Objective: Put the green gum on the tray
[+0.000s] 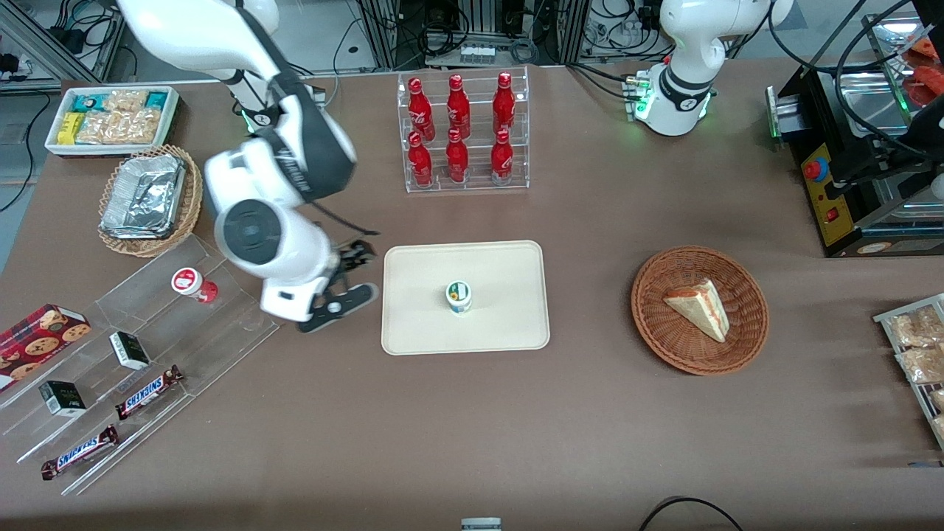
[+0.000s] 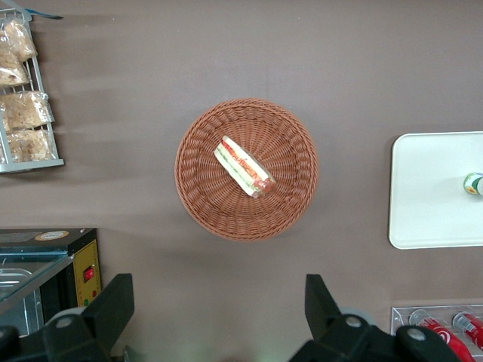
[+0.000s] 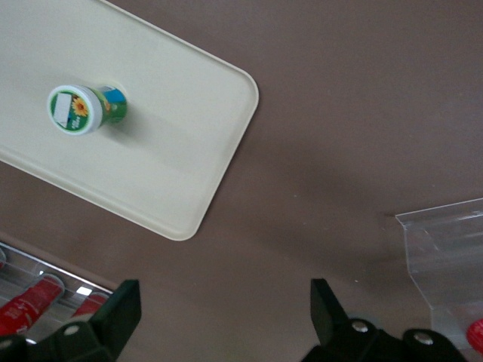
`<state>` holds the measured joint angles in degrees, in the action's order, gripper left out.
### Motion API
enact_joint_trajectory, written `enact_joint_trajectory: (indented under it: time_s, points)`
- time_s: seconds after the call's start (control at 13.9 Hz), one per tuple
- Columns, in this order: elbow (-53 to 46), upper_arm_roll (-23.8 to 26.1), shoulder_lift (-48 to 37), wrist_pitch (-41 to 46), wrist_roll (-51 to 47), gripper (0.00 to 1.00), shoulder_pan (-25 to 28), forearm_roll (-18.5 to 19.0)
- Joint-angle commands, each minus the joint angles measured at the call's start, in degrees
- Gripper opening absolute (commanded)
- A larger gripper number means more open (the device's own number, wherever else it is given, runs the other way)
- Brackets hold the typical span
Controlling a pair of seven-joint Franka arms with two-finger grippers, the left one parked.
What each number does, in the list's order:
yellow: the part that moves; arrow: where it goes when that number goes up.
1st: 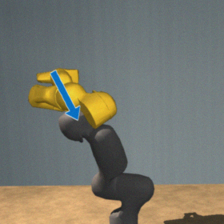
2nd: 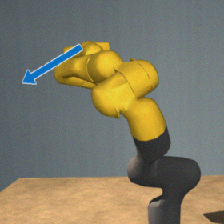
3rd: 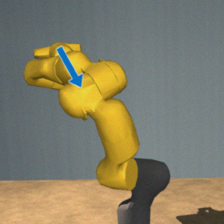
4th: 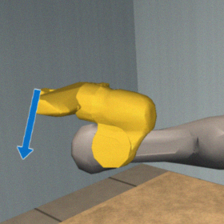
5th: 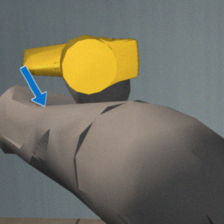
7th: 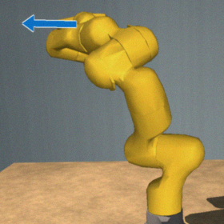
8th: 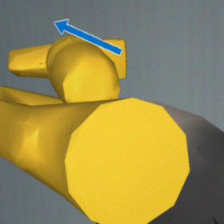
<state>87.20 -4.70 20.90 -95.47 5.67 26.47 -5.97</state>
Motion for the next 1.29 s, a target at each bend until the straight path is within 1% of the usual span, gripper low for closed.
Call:
enact_joint_trajectory:
  time_s: [0.0, 0.14, 0.29, 0.43, 0.65, 0.86, 1.01, 1.08, 1.22]
  points:
    - [1.0, 0.5, -2.3, 4.1, 2.4, 1.0, -4.4, 0.2]
    - [3.1, 0.5, -5.2, 4.4, 3.2, 1.0, -7.1, 0.4]
    - [5.8, 0.7, -7.9, 4.0, 4.1, 1.0, -11.4, 0.4]
    - [5.9, 0.7, -8.2, 4.9, 6.9, 1.0, -15.0, 0.4]
    - [7.5, 0.9, -11.5, 4.7, 7.0, 1.0, -19.9, 0.6]
    - [9.1, 1.0, -14.8, 3.7, 7.1, 1.0, -23.5, 3.7]
    - [9.4, 1.7, -16.1, 5.0, 7.2, 1.0, -25.9, 4.1]
    - [9.4, 1.9, -16.6, 5.3, 7.4, 1.0, -26.7, 4.7]
    - [9.4, 2.0, -18.2, 7.0, 7.3, 1.0, -27.3, 7.0]
